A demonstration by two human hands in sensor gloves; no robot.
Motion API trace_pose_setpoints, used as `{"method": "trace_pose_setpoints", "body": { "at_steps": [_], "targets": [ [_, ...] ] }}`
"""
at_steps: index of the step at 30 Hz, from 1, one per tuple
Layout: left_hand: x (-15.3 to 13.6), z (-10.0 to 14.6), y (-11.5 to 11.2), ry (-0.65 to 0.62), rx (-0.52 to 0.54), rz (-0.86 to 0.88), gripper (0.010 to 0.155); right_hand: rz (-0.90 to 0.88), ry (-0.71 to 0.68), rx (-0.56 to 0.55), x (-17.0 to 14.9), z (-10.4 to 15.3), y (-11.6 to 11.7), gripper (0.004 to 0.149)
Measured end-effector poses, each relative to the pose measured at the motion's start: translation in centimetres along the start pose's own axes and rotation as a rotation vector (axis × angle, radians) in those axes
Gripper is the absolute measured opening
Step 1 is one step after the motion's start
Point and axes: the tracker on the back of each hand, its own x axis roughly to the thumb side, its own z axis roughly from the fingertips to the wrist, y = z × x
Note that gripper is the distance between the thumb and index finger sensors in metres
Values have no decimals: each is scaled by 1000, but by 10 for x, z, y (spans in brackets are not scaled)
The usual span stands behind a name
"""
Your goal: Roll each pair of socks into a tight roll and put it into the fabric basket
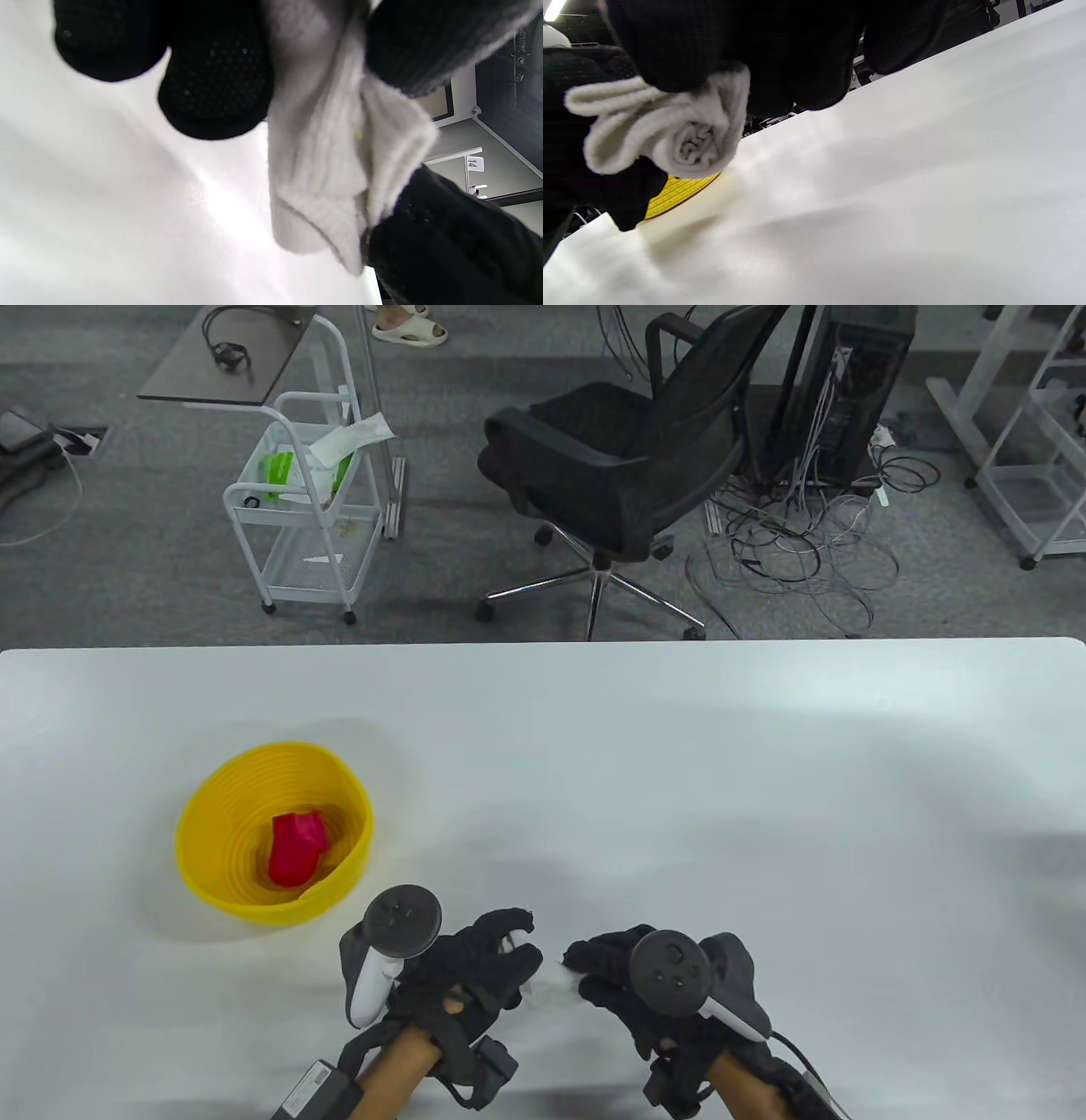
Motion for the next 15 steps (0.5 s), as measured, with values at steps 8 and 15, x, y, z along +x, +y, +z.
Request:
{"method": "trace_pose_setpoints", "body": {
  "at_steps": [8,15],
  "targets": [
    [8,1,-9,-81,-22,-135,63,-6,47,46,-4,-5,6,42],
    [20,3,-19,-189,-84,-261,53,-76,174,37,-14,-11,10,42]
  ]
}}
